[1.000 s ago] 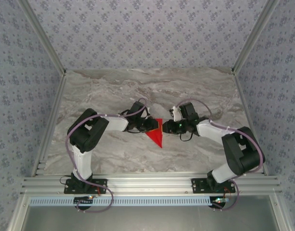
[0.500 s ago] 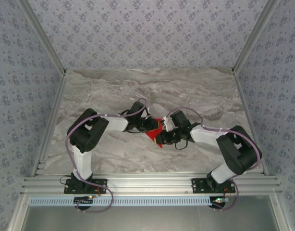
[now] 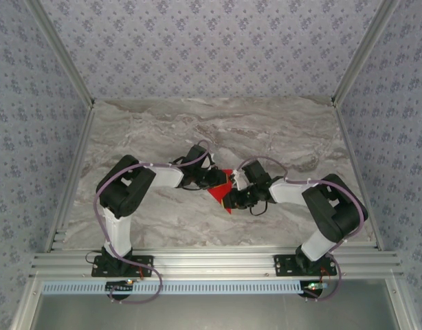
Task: Fold a paper plane with a square sheet of paper (fold left side to right side)
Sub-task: Fourth fold the wing at the center of the table.
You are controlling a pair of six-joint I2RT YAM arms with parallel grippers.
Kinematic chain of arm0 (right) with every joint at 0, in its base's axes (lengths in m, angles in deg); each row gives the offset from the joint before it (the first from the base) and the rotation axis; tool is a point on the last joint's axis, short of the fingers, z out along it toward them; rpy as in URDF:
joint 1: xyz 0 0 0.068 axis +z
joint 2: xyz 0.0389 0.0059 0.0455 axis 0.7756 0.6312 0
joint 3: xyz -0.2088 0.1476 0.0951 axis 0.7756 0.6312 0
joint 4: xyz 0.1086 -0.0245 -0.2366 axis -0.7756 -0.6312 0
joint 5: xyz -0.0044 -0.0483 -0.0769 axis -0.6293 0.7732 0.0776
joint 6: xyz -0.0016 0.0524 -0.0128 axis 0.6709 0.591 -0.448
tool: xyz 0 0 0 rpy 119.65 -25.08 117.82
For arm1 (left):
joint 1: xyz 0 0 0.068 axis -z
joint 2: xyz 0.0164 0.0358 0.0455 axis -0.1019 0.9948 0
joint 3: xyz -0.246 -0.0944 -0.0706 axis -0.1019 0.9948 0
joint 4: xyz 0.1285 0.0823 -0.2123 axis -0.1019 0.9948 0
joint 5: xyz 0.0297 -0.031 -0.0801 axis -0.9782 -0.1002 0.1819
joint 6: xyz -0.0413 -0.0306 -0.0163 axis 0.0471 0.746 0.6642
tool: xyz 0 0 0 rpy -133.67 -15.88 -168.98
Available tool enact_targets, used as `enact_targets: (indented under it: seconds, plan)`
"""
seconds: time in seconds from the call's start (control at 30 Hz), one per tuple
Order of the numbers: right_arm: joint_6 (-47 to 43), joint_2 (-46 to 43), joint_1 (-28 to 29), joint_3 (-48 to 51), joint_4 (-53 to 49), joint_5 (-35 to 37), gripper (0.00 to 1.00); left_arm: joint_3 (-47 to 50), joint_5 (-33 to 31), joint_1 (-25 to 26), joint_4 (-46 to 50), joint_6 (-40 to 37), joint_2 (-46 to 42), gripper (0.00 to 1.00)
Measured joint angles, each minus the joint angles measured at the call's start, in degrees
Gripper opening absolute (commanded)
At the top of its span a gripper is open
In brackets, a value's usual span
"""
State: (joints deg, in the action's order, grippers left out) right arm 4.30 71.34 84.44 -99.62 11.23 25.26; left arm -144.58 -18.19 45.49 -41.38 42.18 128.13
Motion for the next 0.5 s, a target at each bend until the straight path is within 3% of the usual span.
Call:
enact_targets:
  seconds: [0.5]
  plan:
    - [-0.07,0.02,0.37,0.35,-0.33,1.86,0.19,0.00,-0.02,0.00,0.04,0.00,0.00,0.21]
